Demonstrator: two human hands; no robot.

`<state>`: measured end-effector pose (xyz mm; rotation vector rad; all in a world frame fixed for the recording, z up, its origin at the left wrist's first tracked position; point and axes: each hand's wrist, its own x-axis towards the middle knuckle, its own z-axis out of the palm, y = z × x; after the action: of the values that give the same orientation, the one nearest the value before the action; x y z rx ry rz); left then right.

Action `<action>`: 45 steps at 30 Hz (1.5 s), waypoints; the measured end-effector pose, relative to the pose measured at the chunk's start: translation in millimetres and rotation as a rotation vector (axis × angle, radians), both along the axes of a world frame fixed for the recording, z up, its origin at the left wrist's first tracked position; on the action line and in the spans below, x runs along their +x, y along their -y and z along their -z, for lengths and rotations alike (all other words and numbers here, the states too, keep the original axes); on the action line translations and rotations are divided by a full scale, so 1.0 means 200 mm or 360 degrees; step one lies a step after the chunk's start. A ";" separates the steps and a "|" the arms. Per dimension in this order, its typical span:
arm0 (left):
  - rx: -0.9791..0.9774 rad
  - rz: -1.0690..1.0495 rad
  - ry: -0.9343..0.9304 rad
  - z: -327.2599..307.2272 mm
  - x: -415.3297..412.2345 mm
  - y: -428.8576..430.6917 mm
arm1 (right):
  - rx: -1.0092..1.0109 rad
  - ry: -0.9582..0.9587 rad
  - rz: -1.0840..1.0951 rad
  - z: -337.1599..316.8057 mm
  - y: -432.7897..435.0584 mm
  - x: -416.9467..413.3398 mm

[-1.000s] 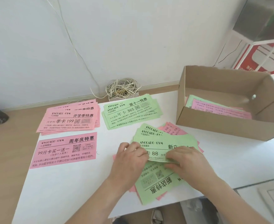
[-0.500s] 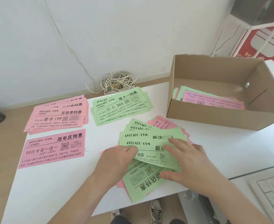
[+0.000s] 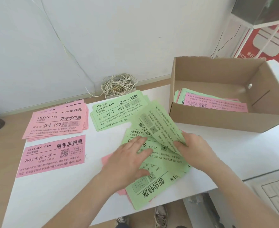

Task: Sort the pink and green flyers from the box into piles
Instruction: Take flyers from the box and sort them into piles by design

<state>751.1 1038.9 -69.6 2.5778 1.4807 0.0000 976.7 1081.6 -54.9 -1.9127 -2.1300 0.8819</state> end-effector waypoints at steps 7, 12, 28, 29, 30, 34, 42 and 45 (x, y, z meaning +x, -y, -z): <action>-0.0116 0.0138 -0.0336 0.04 0.01 -0.13 | 0.0358 0.0079 0.0007 0.00 0.05 0.05; 0.0230 0.0412 -0.0308 0.06 -0.02 -0.12 | 0.0467 0.0301 -0.0215 0.03 0.13 0.00; 0.0131 0.0093 -0.0765 -0.02 0.18 -0.13 | 0.0788 0.0387 -0.0286 -0.05 0.06 0.10; 0.0055 0.0099 -0.0813 -0.01 0.19 -0.13 | 0.0981 0.0435 -0.0122 -0.08 0.02 0.15; 0.0006 0.0104 -0.0814 0.00 0.20 -0.13 | 0.1080 0.0513 0.0022 -0.10 -0.03 0.21; -0.0075 0.0083 -0.0714 0.00 0.21 -0.13 | 0.1117 0.0669 0.0267 -0.09 -0.19 0.35; -0.0189 0.0041 -0.0735 -0.01 0.24 -0.15 | 0.1153 0.0755 0.0166 -0.06 -0.39 0.44; -0.0238 0.0022 -0.0711 -0.04 0.25 -0.15 | 0.1292 0.0800 0.0119 -0.10 -0.42 0.45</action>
<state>802.0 1069.7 -61.9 2.5713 1.5215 -0.7022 1066.0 1166.6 -34.2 -1.8168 -2.1194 -0.4964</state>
